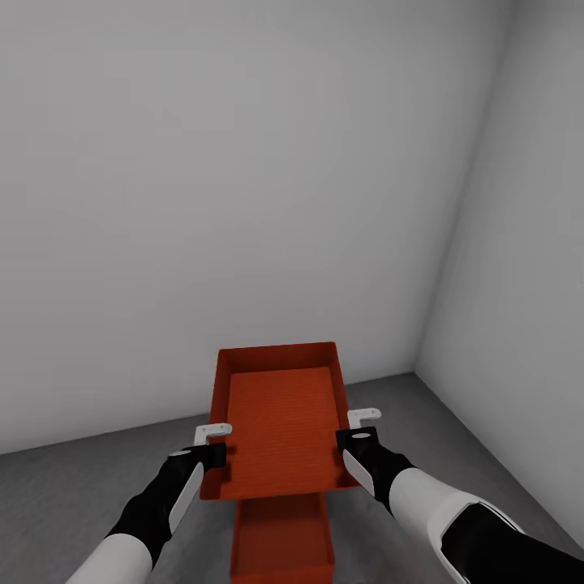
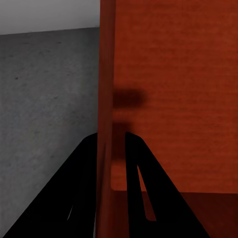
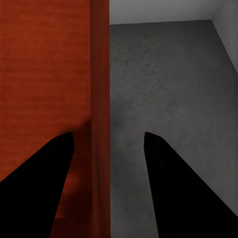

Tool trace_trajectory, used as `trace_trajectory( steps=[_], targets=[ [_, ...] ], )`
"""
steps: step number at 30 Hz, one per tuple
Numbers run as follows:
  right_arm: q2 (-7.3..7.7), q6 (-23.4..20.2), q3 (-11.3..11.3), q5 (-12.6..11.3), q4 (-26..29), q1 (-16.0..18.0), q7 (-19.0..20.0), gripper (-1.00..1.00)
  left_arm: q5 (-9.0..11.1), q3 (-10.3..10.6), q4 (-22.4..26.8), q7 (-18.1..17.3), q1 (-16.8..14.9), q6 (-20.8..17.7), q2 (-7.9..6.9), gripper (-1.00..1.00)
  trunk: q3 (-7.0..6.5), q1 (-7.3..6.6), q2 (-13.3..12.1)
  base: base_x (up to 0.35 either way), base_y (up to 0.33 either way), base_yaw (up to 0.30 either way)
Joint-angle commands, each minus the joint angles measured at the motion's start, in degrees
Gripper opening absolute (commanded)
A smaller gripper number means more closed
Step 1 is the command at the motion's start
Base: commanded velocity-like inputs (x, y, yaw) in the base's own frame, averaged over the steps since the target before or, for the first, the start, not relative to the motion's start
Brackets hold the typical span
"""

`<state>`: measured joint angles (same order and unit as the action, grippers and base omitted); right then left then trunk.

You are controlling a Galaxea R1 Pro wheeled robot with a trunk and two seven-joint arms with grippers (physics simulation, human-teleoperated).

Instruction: Move the two storage containers from the living room to the garage. In the garage, place one container on the floor and stack the other container on top of it (either order is fine).

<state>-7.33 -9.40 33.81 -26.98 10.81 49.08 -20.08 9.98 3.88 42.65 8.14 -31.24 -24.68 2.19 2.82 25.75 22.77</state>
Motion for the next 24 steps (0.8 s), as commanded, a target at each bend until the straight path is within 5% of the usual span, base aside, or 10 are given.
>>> trace_trajectory(
  steps=[1, 24],
  targets=[
    [0.04, -0.27, 1.14, -2.4, 0.0, 0.05, 1.1, -1.0, -3.48, 0.26, 0.2, 1.44, -0.04, 1.3, -0.47, -1.0, 0.23, 0.03, 0.15, 0.0, 0.0, 0.0],
    [0.04, -0.27, 1.11, -2.38, 0.0, 0.05, 1.1, -1.0, -3.48, 0.26, 0.22, 1.44, -0.05, 1.3, -0.5, -1.0, 2.36, 0.03, 0.15, 0.0, 0.0, 0.0]
  ],
)
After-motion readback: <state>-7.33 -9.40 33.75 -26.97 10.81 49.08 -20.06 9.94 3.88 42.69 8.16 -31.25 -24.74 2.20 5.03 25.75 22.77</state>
